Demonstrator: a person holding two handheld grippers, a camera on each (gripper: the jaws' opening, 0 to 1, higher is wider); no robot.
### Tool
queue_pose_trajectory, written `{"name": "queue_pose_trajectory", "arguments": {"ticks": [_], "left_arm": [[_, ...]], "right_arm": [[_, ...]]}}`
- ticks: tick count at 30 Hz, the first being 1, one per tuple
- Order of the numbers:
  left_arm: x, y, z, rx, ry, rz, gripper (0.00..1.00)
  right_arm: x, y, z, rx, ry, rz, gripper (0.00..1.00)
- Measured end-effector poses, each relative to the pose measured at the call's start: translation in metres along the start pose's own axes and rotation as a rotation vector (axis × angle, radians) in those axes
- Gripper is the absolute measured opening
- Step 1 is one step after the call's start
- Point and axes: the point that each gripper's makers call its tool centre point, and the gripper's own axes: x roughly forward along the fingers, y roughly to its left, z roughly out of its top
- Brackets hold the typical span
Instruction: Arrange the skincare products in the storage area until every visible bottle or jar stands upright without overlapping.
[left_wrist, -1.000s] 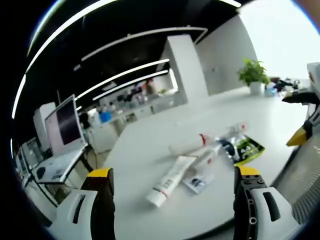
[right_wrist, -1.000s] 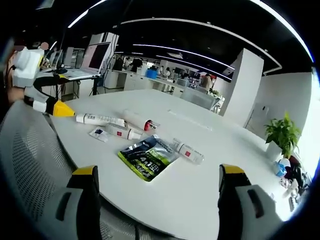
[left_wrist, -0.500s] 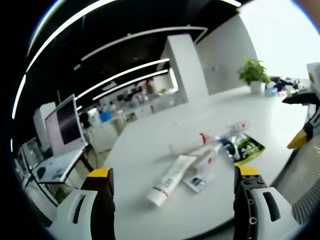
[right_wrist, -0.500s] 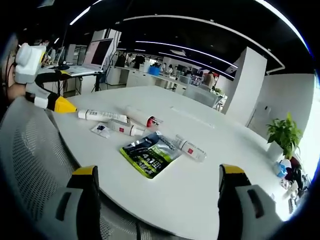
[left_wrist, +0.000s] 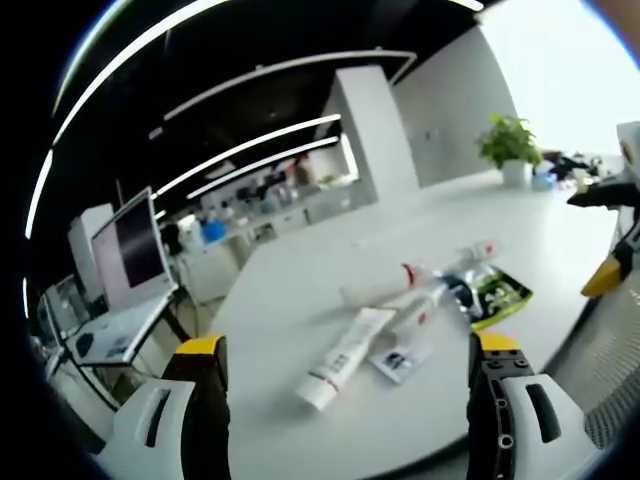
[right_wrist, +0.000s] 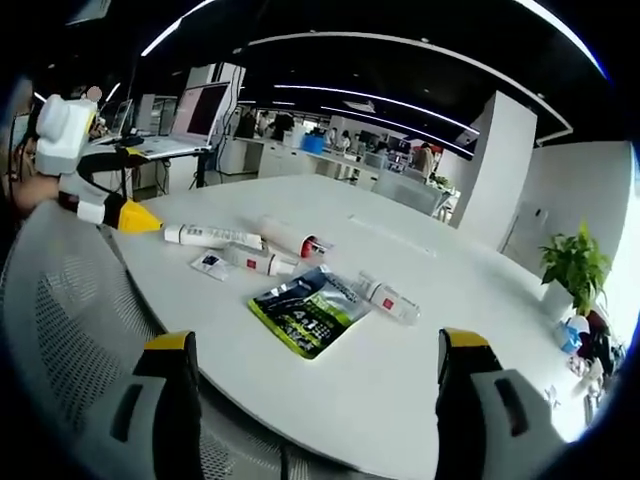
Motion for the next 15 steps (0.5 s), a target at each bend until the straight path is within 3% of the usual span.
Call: {"name": "queue_pose_trajectory", "arguments": {"ticks": [2, 8, 12, 15], "left_arm": [[-0.001, 0.001, 0.004, 0.004, -0.023, 0.009, 0.97], [-0.002, 0.003, 0.004, 0.0, -0.025, 0.021, 0.97], [-0.003, 0.003, 0.006, -0.008, -0.037, 0.016, 0.97], [-0.002, 0.003, 0.006, -0.008, -0.036, 0.017, 0.97]], "right_arm": [[-0.001, 0.008, -0.002, 0.036, 0.022, 0.052, 1.0], [-0.003, 0.006, 0.003, 0.067, 0.02, 0.072, 1.0], [0.0, 0.006, 0.001, -0.056, 0.083, 0.104, 1.0], [0.007, 0.006, 0.014, -0.053, 0.069, 0.145, 1.0]]}}
